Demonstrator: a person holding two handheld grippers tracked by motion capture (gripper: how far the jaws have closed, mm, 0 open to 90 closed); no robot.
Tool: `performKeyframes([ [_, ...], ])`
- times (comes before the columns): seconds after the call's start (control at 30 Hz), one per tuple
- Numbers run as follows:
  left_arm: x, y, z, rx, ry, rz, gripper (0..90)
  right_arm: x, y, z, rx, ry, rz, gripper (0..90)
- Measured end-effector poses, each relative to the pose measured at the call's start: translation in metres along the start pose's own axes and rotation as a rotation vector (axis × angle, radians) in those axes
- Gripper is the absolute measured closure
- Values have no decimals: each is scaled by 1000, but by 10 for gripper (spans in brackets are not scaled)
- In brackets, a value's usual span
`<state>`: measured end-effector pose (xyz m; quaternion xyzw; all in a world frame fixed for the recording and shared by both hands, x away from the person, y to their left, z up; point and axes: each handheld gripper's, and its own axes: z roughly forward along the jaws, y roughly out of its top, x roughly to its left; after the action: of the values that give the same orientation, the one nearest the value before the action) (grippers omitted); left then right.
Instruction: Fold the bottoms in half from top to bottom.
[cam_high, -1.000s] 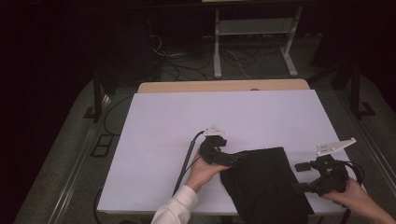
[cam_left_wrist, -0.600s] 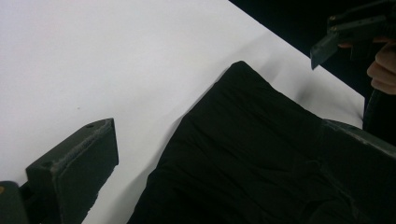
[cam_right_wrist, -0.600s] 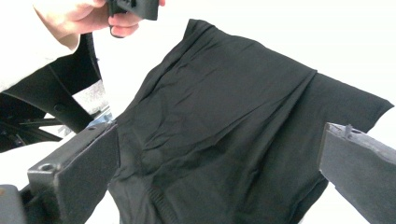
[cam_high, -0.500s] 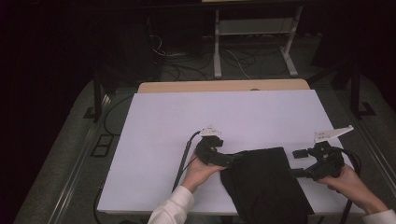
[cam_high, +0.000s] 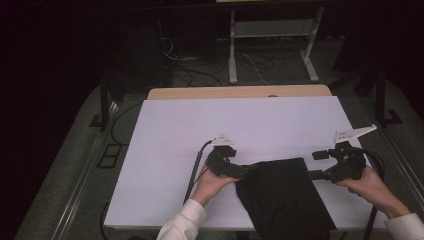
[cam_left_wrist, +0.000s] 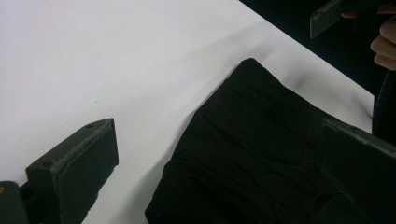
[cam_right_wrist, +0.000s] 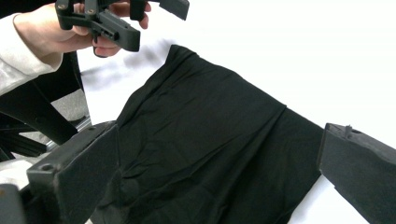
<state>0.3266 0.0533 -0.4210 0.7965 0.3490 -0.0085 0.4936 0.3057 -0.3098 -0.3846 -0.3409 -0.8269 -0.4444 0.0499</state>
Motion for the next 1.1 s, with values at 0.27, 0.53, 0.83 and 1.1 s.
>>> performKeyframes([
  [0.27, 2, 0, 0, 1, 10, -1, 0, -4, 11, -4, -4, -18, 0, 0],
  [0.53, 3, -1, 2, 0, 21, 2, 0, -17, 22, -5, -5, -50, 14, 0],
  [0.83, 6, -2, 1, 1, 26, -5, 0, -29, 26, 4, 8, -78, 27, 0],
  [1.1, 13, -6, 1, 1, 43, -23, 0, -40, 21, 14, 6, -98, 52, 0],
])
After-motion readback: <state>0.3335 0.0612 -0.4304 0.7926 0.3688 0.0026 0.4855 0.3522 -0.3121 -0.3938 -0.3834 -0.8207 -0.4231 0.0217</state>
